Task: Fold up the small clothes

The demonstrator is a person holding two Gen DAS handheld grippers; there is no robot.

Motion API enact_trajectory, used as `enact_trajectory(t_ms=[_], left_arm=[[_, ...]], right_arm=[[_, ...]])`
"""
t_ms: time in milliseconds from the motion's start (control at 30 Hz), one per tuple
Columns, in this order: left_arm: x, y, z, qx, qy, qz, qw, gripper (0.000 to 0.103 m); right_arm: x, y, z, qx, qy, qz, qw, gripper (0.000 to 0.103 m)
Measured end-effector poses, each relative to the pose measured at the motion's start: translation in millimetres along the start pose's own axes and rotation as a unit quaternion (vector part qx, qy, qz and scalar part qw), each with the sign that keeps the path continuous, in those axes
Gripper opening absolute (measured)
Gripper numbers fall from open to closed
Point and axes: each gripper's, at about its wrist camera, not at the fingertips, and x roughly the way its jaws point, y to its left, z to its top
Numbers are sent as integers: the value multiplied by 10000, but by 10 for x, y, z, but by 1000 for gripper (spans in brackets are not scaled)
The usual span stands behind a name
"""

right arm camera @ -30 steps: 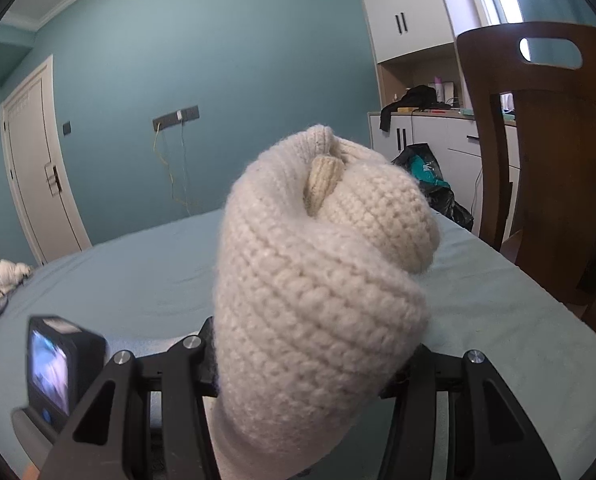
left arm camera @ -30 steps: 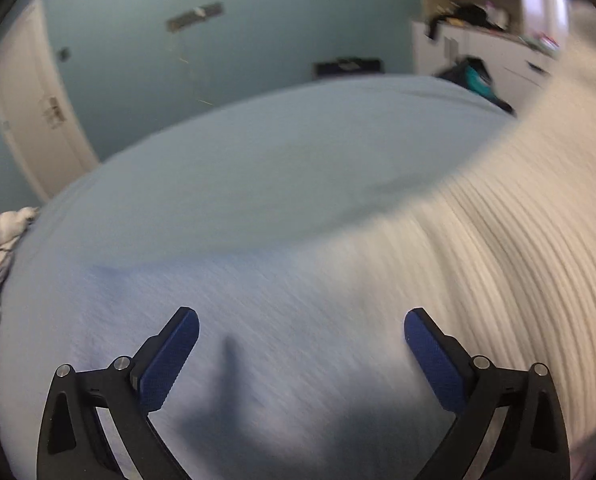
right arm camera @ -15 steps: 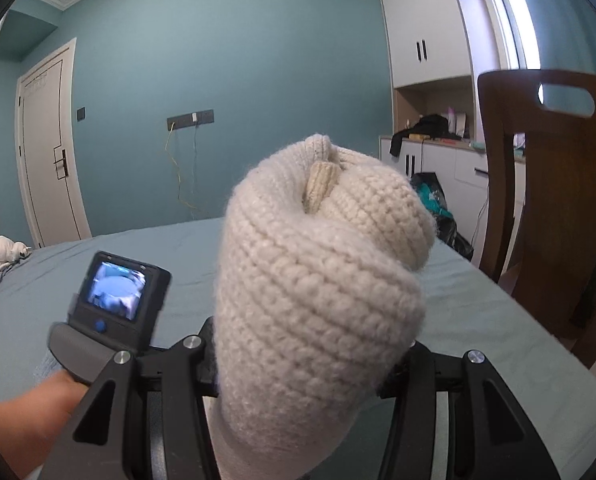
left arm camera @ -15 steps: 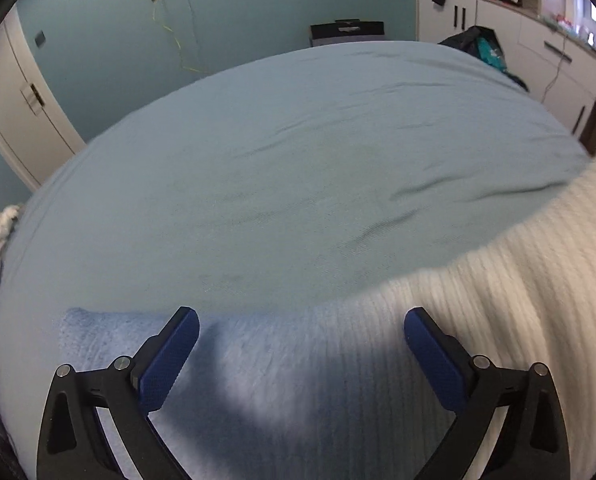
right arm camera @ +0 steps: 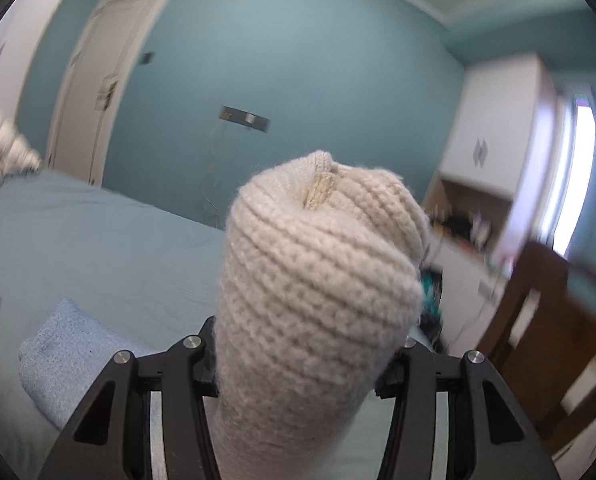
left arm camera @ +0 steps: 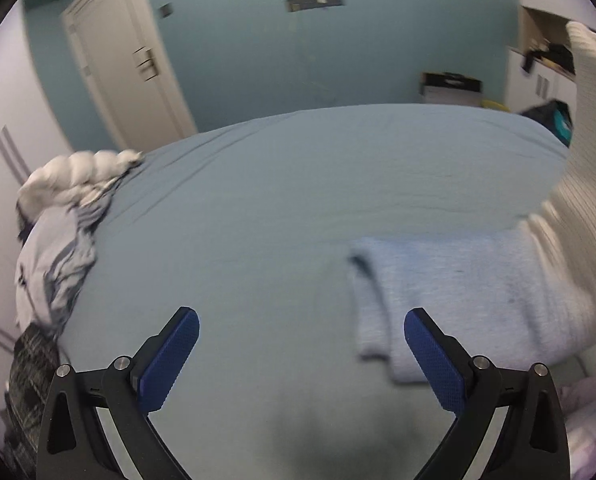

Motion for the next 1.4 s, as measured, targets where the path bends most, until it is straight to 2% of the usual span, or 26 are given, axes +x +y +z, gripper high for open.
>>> enact_trajectory(t_ms=[100,167,233,300,333,433,467,500,533,567,600,667,733,767,800,833,867,933,1033,1100,1133,1200,1233,1267,1333,1400], left_arm=[[128,272,-168,-586,110,-51,9982,103],[91,475,-168,-901,146,-56,9958,103],[49,690,-216,-1137,146,-72,9934,103],[20,869,-328,-1230,158,-119,9922,103],[37,928,-319,-1255,178,-131,9918,103],[32,947,-336,-1322,230,-201,9907,103],[44,974,-308,-1325,237,-234,9906,103],[50,947,-289,-1309,255,-266,9907,103],[68,936,-288,-1286,267,-280,9909,103],[71,886,-281,-1243,263,-291,9915,103],[36,851,-274,-1218,249,-297,9918,103],[59,825,-250,-1175,224,-318,9923,103],[63,775,-224,-1142,186,-355,9927,103],[55,732,-213,-1113,169,-378,9929,103],[67,708,-203,-1068,155,-404,9933,103],[55,650,-191,-1014,141,-416,9939,103],[40,576,-174,-914,127,-424,9948,103],[3,391,-119,-645,64,-416,9970,103],[-49,42,16,-184,-34,-454,9988,103],[-31,-261,112,264,-98,-594,9978,103],[16,-419,137,500,-34,-615,9968,103],[160,-708,135,969,143,-604,9934,103],[246,-813,111,1167,245,-573,9912,103],[344,-902,74,1337,366,-484,9892,103],[508,-977,-7,1449,497,-275,9878,103],[605,-956,-67,1392,568,-223,9884,103]], right_arm=[[1,670,233,-1189,-186,31,9927,46],[9,1230,229,-2084,-350,126,9773,46],[40,1724,82,-2945,-437,217,9544,47],[140,2224,-215,-3834,-386,362,9220,47],[177,2346,-317,-4059,-346,392,9124,47],[263,2699,-822,-4882,-316,543,8705,48],[246,2777,-1035,-5149,-484,534,8542,50],[208,2814,-1229,-5360,-847,363,8392,52],[183,2815,-1335,-5485,-1085,244,8287,52],[167,2798,-1362,-5513,-1126,219,8264,53],[157,2762,-1335,-5458,-1043,277,8310,59],[133,2603,-1129,-5104,-574,664,8555,74],[60,2356,-877,-4430,-91,1368,8860,94],[-1,2139,-724,-3841,139,1803,9054,96],[-57,1894,-597,-3253,302,2056,9225,97],[-97,1735,-525,-2892,395,2193,9310,97],[-147,1388,-428,-2222,536,2518,9404,97],[-154,864,-383,-1339,630,2817,9480,97],[-9,-27,-448,271,757,2727,9587,102],[173,-496,-625,1346,1050,2537,9521,102],[319,-652,-734,1827,1346,2525,9406,102],[676,-772,-913,2664,2099,2802,8980,103],[879,-780,-1044,3058,2454,3210,8621,103],[945,-736,-1126,3235,2636,3444,8410,103],[1113,-545,-1311,3308,3190,3594,8122,102],[1245,-317,-1432,3072,3661,3569,8026,102]])
